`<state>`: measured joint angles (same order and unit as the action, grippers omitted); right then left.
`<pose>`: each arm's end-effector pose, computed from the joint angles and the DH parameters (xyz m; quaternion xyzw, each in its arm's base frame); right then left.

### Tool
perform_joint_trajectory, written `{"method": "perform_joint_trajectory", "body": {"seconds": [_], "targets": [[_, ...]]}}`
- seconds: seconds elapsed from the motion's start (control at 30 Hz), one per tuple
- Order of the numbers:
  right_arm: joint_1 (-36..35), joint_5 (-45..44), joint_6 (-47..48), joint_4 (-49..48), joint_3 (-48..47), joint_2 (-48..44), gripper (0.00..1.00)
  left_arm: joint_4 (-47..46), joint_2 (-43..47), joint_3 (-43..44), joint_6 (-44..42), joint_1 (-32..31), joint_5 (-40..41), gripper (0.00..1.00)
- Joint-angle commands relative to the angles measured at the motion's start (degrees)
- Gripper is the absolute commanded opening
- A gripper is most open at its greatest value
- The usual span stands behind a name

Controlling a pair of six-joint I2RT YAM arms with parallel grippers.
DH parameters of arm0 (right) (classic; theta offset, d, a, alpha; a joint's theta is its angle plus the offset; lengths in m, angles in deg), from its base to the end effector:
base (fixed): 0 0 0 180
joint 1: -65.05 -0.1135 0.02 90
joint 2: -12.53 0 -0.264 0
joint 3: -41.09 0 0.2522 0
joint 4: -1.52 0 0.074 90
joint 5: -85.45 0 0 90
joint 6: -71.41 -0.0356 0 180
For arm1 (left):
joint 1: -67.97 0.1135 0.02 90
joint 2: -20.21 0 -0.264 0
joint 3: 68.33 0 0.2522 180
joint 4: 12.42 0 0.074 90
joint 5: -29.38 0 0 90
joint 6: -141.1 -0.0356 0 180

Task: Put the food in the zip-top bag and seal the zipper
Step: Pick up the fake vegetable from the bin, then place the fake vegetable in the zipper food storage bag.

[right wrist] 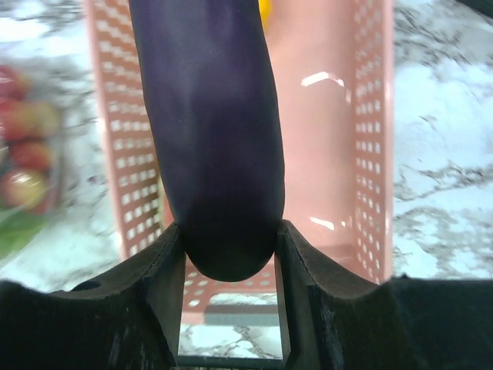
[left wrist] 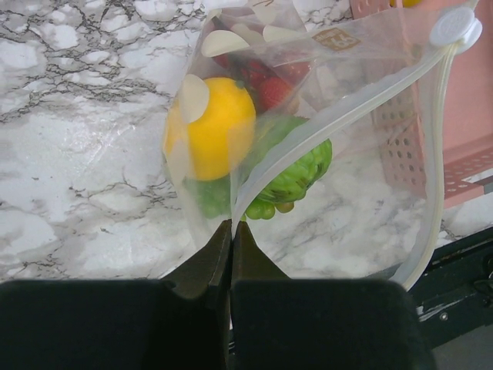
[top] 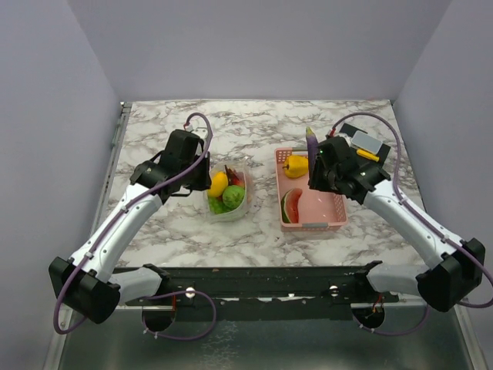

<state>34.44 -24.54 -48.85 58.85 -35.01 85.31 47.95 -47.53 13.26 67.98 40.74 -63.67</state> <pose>0.2272 0.1203 0.2933 0.0508 0.9368 0.0118 0.3459 0.2128 -0.1116 0.3387 0.0936 0.9239 -0.1619 0.3339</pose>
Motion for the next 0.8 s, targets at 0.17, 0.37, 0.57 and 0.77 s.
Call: {"method": "perform_joint_trajectory", "body": {"seconds": [0.17, 0.37, 0.57, 0.77], "targets": [[0.4, 28.2, 11.5, 3.8, -8.1, -8.0, 0.01, 0.7, -0.9, 3.0, -0.2, 0.2, 1.8, 0.0], [-0.2, 40.6, 15.3, 9.0, -12.4, -9.0, 0.01, 0.7, -1.3, 3.9, -0.4, 0.2, 1.8, 0.0], [-4.7, 49.2, 17.5, 14.7, -17.1, -7.4, 0.01, 0.7, -1.6, 4.9, -0.4, 0.2, 1.5, 0.0], [-10.2, 48.1, 17.2, 20.9, -21.1, -3.2, 0.01, 0.9, -1.5, 5.5, -0.5, 0.2, 1.5, 0.0]]}}
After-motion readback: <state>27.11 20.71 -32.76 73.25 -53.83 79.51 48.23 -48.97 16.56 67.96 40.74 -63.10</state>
